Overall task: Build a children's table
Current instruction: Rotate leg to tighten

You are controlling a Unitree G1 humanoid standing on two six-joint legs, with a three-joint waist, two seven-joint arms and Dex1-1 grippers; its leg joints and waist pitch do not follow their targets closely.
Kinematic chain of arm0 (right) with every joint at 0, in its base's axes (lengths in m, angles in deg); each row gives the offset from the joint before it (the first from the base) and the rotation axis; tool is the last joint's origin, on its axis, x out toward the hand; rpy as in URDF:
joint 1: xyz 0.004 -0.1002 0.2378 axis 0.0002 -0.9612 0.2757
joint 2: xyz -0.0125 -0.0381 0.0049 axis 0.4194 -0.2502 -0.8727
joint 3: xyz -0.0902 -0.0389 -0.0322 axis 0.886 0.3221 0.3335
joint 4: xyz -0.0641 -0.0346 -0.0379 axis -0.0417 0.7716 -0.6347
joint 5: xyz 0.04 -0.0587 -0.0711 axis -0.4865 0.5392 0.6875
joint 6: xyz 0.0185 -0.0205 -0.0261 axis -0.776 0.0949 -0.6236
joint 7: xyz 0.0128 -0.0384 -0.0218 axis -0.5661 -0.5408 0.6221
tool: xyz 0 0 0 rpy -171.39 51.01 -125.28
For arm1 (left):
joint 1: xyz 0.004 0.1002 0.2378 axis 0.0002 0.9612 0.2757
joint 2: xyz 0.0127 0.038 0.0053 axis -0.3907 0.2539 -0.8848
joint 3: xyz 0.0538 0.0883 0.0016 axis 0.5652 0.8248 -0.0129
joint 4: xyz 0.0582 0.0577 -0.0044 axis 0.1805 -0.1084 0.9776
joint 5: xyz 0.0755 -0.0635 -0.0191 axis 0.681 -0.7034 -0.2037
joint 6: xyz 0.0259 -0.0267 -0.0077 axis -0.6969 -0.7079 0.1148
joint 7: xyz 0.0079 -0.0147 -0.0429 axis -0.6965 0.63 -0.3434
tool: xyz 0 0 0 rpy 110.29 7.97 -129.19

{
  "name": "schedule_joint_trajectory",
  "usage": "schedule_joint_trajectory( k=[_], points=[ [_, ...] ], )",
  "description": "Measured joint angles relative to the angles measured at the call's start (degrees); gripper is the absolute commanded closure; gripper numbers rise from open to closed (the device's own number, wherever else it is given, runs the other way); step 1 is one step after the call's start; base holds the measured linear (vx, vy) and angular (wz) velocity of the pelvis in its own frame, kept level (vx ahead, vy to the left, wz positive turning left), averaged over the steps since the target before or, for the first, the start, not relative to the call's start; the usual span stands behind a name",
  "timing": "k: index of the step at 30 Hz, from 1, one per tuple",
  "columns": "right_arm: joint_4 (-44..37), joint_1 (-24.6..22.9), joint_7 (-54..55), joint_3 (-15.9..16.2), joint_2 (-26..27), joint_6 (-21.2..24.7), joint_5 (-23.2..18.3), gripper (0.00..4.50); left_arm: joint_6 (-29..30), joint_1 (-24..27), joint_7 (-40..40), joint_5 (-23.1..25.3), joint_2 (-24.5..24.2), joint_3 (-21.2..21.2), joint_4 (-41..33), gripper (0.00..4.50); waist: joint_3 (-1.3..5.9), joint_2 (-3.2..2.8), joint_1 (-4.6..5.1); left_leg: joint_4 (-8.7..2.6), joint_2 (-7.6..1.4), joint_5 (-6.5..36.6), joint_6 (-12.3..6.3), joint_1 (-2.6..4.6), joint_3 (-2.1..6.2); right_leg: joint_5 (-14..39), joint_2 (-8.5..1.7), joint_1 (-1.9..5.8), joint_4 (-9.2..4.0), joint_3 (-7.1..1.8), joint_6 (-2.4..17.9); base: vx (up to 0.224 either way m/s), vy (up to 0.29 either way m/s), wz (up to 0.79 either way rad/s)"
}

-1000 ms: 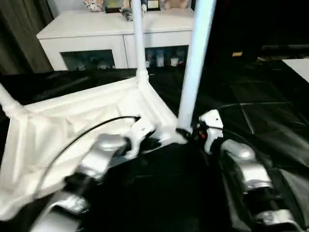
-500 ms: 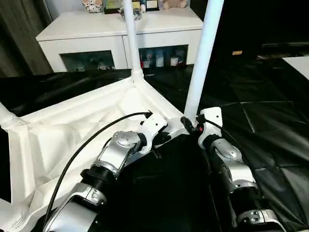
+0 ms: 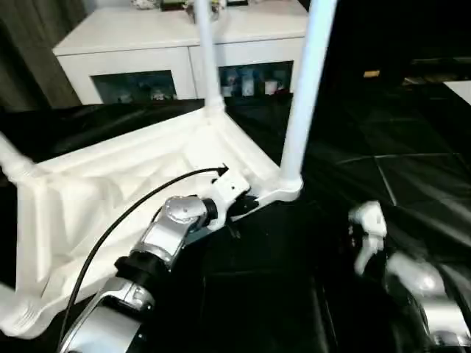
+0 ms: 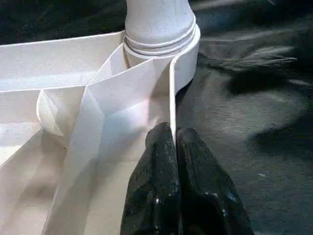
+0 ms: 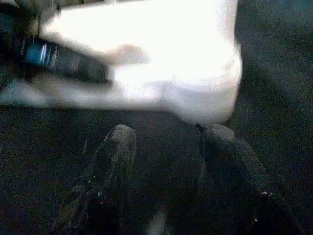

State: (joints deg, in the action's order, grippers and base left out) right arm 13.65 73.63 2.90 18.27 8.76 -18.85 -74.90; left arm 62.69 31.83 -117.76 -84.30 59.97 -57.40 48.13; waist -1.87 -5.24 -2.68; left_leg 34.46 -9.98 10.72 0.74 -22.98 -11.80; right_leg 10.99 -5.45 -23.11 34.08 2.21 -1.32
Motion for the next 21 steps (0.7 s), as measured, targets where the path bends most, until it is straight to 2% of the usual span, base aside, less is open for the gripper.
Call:
schedule_joint_trajectory(
  k=[3,5,7,11,13,16,17,21],
  points=[
    [-3.0,-0.8,-1.7,1.3,-0.8,0.8,-1.2,2.16,-2.2,1.3,-2.4,0.0,-0.2,0.1,-0.9,4.5,0.01,-0.02,-0.84,-0.01,-0.01,0.0,0.0,0.0,0.0,0.0,-0.02,0.04,-0.02,0.04,0.0,0.0,0.0,0.0],
    [-3.4,-1.5,-2.9,1.7,-1.1,1.3,-1.5,2.16,-3.5,1.5,-2.5,0.0,-0.4,0.1,-0.8,4.5,-0.03,0.04,-0.87,0.02,0.01,0.0,0.01,-0.01,-0.03,0.0,-0.05,0.04,-0.02,0.0,0.0,0.0,0.0,0.0],
    [-3.4,-1.8,-3.7,1.7,-1.2,1.4,-1.4,1.82,-3.7,1.5,-2.3,-0.1,-0.4,-0.2,-0.6,4.06,-0.05,0.08,-0.77,0.04,0.02,0.0,0.01,-0.02,-0.05,0.0,-0.06,0.04,-0.02,-0.03,0.0,0.0,0.0,0.0],
    [-3.3,-1.4,-5.5,2.1,-1.7,1.5,-1.6,1.82,-3.5,1.8,-2.9,-3.9,-0.1,-2.6,-3.3,3.78,-0.39,0.74,-0.73,0.07,-0.01,0.0,0.04,-0.03,-0.05,0.0,-0.06,0.04,0.05,0.02,0.0,0.0,0.0,0.0],
    [-3.5,-1.0,-6.4,2.4,-1.8,1.9,-2.3,1.82,-3.1,2.4,-3.9,-5.4,-0.3,-3.8,-6.2,3.56,-0.39,0.77,-0.64,0.1,-0.01,0.0,0.02,-0.03,-0.06,0.0,-0.06,0.05,0.04,-0.01,0.1,0.0,0.0,0.0],
    [-3.9,-0.1,-7.4,3.4,-2.0,3.0,-2.7,1.82,-0.7,4.3,-6.2,-8.4,-1.9,-5.5,-12.0,3.38,-0.39,0.8,-0.26,0.11,-0.01,0.0,0.02,-0.03,-0.07,0.0,-0.05,0.02,0.04,-0.03,0.1,0.0,0.0,0.0],
    [-3.7,0.9,-7.4,4.3,-1.4,3.1,-2.3,1.82,1.7,6.0,-7.8,-9.9,-3.7,-6.0,-15.3,3.13,-0.39,0.81,0.18,0.1,-0.03,0.0,0.01,-0.01,-0.06,0.0,-0.02,0.0,0.08,-0.03,0.1,0.0,0.0,0.0],
    [-0.6,4.3,-5.7,6.7,0.6,2.9,0.5,1.82,9.0,10.6,-12.6,-12.3,-9.3,-5.8,-23.1,2.92,-0.4,0.84,0.39,0.1,-0.11,0.0,0.02,0.0,-0.05,0.0,0.05,-0.01,0.13,0.03,0.1,0.0,0.0,0.0]
  ],
)
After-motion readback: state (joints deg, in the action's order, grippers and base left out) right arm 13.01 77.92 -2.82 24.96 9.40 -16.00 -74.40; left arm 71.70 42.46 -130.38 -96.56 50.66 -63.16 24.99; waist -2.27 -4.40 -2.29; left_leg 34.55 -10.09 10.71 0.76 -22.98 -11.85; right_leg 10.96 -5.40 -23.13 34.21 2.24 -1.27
